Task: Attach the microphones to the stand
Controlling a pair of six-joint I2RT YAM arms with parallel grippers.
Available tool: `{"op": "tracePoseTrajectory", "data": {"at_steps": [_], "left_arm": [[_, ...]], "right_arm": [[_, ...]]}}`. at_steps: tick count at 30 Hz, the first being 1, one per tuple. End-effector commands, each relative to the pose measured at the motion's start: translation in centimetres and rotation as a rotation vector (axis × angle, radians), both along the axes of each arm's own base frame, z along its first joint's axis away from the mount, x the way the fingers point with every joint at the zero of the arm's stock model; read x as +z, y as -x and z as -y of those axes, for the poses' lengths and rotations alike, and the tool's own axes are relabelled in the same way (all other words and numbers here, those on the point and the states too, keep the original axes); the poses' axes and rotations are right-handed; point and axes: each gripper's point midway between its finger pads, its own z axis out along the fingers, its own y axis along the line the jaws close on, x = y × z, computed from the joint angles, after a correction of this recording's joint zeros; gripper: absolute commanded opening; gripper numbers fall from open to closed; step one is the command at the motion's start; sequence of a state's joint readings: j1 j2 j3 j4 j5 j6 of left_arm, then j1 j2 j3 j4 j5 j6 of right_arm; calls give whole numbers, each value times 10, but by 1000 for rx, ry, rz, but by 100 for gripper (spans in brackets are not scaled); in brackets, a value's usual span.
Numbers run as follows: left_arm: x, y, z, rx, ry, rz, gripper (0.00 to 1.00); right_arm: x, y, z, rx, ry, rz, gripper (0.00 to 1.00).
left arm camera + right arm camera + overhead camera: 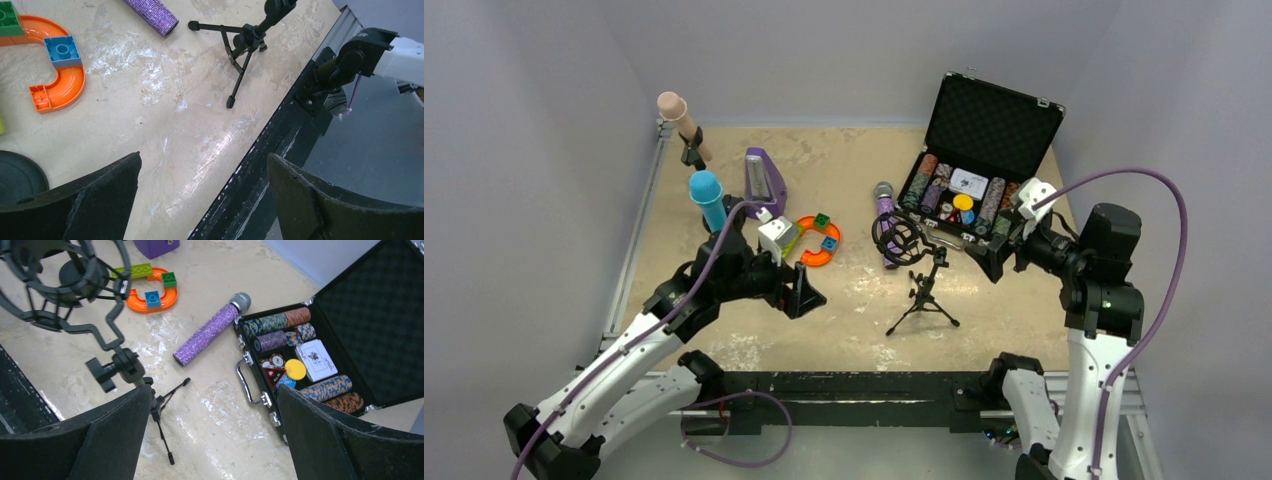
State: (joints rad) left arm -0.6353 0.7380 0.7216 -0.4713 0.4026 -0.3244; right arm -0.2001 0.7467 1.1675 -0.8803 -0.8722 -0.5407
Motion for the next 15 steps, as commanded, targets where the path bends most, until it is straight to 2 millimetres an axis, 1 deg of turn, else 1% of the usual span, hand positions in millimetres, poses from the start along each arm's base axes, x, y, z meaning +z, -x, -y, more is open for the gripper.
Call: {"op": "tracePoseTrajectory", "data": {"at_steps": [1,7,10,13,15], "left_arm": [[5,-17,17,48,60,-55,99],[-1,-30,29,69,46,-88,99],[-4,-40,33,100,38,-96,99],[-9,-53,39,139,24,-113,99],[-13,-66,42,192,2,-132,99]], "right_arm": [[3,-17,8,-44,-91,17,99],[-16,-27,12,-45,-159,-38,98],[-22,-29,13,-51,-172,-41,98],[-25,-31,13,-56,-181,-40,98],[-26,-32,13,-56,-187,-47,98]]}}
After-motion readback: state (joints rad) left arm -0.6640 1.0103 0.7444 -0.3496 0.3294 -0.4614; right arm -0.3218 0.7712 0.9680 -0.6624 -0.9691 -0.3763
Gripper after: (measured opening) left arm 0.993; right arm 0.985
